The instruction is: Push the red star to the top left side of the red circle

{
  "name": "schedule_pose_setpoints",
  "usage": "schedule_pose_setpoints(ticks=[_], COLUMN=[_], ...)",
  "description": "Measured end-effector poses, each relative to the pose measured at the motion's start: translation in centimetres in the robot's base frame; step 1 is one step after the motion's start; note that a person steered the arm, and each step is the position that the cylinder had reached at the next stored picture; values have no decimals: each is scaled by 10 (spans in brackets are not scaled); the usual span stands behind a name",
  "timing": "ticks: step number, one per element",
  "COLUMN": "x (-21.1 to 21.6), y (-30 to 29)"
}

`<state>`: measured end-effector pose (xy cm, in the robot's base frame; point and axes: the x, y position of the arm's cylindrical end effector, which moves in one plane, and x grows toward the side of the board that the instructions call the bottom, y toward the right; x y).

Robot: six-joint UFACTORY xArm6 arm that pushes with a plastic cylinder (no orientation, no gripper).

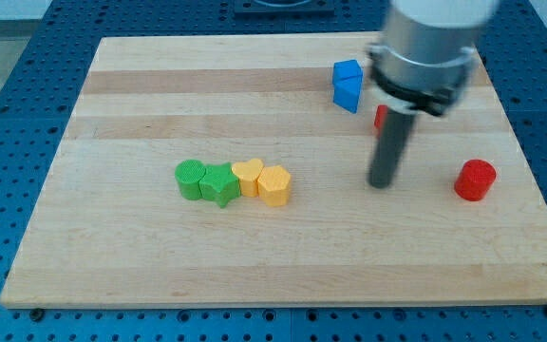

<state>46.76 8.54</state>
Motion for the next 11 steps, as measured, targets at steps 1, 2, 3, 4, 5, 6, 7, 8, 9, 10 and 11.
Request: schedule_pose_setpoints(ticks=[1,2,3,4,5,6,7,8,9,10,11], x=[-50,-100,-100,-99,-50,-38,-24,-40,-65,-65,-35], y=[-35,1,66,86,103,111,111,111,134,146,146])
